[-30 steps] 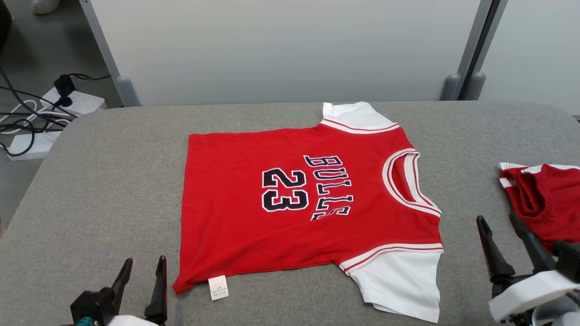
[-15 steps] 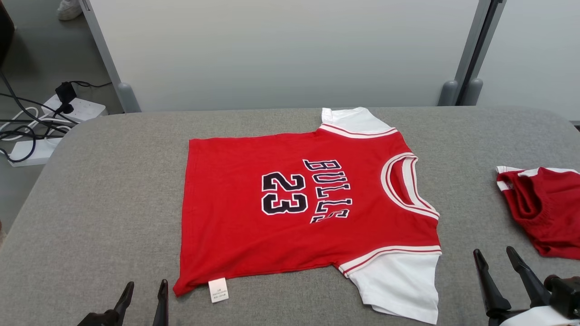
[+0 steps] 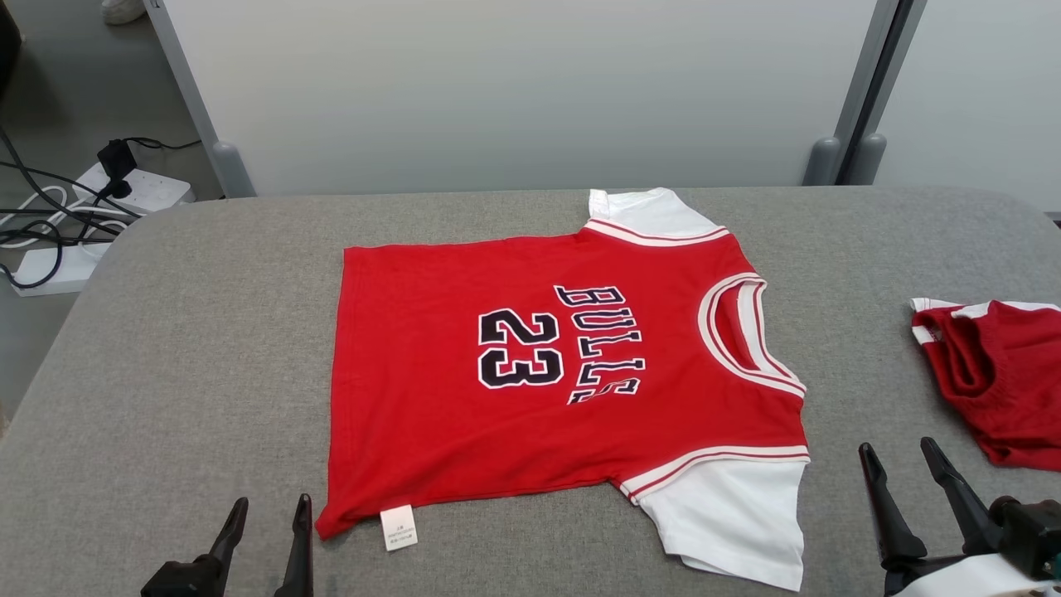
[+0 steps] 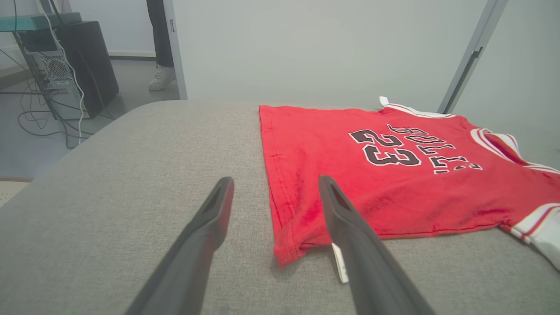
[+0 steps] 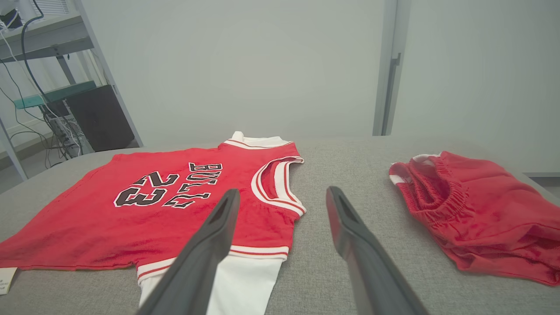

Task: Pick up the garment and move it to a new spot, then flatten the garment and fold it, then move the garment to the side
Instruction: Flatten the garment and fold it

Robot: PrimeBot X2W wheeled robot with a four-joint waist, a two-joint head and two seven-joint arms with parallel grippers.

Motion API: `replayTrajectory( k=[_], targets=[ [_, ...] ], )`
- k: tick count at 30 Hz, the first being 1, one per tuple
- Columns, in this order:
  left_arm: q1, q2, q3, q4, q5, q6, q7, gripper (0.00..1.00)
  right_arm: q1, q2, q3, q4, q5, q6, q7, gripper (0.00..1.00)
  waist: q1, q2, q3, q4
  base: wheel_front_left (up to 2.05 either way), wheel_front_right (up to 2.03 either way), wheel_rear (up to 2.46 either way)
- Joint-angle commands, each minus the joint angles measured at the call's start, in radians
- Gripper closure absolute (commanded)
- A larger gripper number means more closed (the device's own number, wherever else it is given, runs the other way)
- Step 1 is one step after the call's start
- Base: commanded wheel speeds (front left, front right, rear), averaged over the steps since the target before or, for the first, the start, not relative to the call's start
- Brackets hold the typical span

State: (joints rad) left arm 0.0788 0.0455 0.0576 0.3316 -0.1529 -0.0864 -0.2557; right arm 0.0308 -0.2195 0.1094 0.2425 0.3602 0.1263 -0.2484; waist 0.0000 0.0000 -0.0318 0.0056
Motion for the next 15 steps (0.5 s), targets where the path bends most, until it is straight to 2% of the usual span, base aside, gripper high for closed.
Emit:
replayTrajectory(
  k=[1, 15],
  targets=[
    [-0.021, 0.005, 0.028, -0.029, -0.007, 0.012, -0.006, 0.00, -0.012, -0.012, 0.018, -0.026, -0.006, 0.004, -0.013, 0.00, 0.0000, 0.0000, 0.000, 0.000, 0.00, 0.00, 0.00],
    [-0.030, 0.005, 0.028, -0.051, -0.006, 0.013, -0.006, 0.00, -0.022, -0.004, 0.013, -0.043, -0.015, 0.004, -0.013, 0.00, 0.0000, 0.0000, 0.014, -0.002, 0.00, 0.00, 0.00]
  ],
)
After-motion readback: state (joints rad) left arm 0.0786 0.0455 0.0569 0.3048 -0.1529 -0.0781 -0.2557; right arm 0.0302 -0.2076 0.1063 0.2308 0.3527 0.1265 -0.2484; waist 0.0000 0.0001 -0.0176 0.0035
